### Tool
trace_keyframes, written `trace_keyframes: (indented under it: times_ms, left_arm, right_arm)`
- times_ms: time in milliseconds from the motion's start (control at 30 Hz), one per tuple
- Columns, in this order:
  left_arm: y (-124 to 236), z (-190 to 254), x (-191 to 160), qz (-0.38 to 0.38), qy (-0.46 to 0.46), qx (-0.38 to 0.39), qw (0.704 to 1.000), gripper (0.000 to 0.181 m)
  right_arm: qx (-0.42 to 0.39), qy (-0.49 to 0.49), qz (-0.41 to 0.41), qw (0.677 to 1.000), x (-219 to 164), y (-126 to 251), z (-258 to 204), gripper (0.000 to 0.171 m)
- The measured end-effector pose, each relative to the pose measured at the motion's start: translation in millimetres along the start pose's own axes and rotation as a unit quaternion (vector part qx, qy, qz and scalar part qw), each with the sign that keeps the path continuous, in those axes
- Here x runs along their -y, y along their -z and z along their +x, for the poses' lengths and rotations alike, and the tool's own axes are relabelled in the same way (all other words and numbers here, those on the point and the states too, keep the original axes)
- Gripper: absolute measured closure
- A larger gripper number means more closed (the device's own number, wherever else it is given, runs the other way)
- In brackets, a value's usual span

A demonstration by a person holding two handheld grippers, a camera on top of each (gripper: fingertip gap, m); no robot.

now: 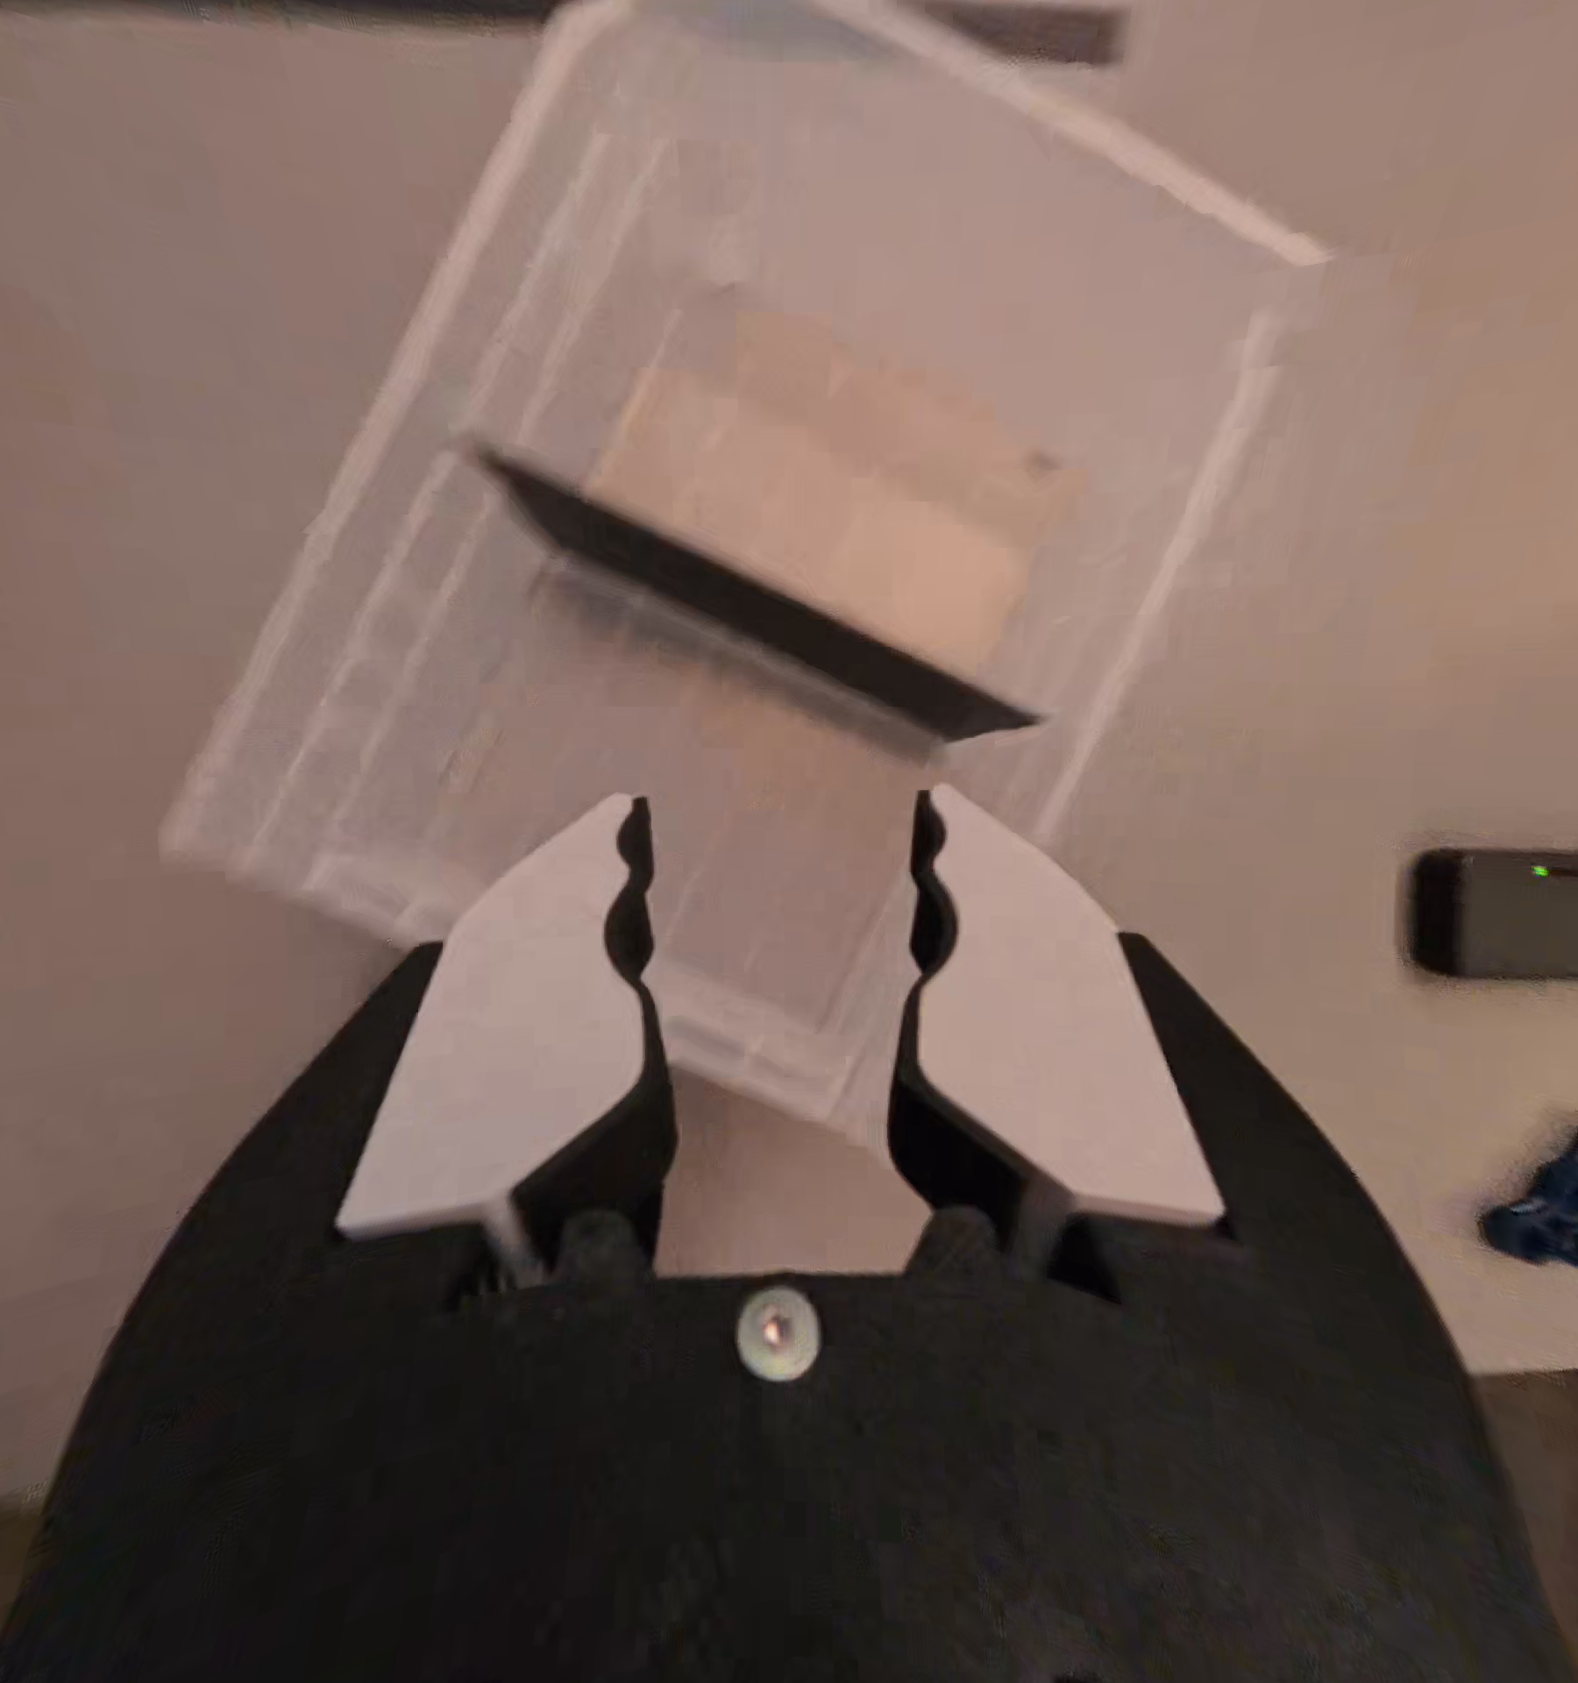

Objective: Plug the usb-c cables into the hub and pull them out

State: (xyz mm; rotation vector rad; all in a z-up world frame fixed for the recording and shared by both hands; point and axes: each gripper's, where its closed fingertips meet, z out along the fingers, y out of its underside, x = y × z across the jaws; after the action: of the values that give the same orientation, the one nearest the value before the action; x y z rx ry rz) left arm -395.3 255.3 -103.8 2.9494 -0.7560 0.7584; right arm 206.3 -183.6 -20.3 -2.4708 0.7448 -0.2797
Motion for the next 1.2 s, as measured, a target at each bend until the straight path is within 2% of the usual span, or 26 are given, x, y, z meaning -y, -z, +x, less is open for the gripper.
trace_keyframes:
  times_ms: [33, 133, 233, 267, 300, 333, 400, 467, 633, 800, 1200]
  left_arm:
    - [-5, -1, -1, -0.012, -0.002, 0.003, 1.000, 0.154]
    - [-8, -4, -2, -0.023, -0.023, 0.028, 0.999, 0.162]
    - [-10, -3, -6, -0.035, -0.055, 0.046, 0.997, 0.165]
    - [-10, -1, -8, -0.039, -0.062, 0.049, 0.996, 0.165]
    - [-11, 1, -10, -0.044, -0.067, 0.052, 0.995, 0.165]
    - [-12, 2, -11, -0.049, -0.068, 0.056, 0.995, 0.164]
    - [-12, 2, -12, -0.053, -0.066, 0.067, 0.994, 0.166]
    - [-12, 1, -11, -0.056, -0.067, 0.072, 0.994, 0.167]
    - [-12, 0, -9, -0.051, -0.077, 0.069, 0.993, 0.167]
    - [-12, -5, -3, -0.052, -0.109, 0.108, 0.987, 0.173]
    - [-11, -8, 4, -0.039, -0.122, 0.116, 0.985, 0.174]
  right_arm:
    - [-0.016, -0.042, 0.008, 0.999, -3, -8, 26, 0.114]
    - [0.000, -0.113, -0.060, 0.992, -38, -34, 51, 0.111]
    - [0.013, -0.131, -0.144, 0.981, -76, -63, 58, 0.112]
    - [0.026, -0.135, -0.168, 0.976, -87, -70, 56, 0.118]
    - [0.053, -0.133, -0.180, 0.973, -92, -76, 50, 0.139]
    - [0.090, -0.137, -0.155, 0.974, -85, -78, 41, 0.156]
    - [0.063, -0.094, -0.158, 0.981, -84, -80, 46, 0.161]
    - [0.027, -0.041, -0.176, 0.983, -83, -82, 47, 0.158]
    - [0.064, -0.012, -0.182, 0.981, -67, -92, 30, 0.161]
    - [0.082, 0.015, -0.179, 0.980, -58, -99, 32, 0.161]
    - [0.090, 0.058, -0.154, 0.982, -49, -104, 32, 0.160]
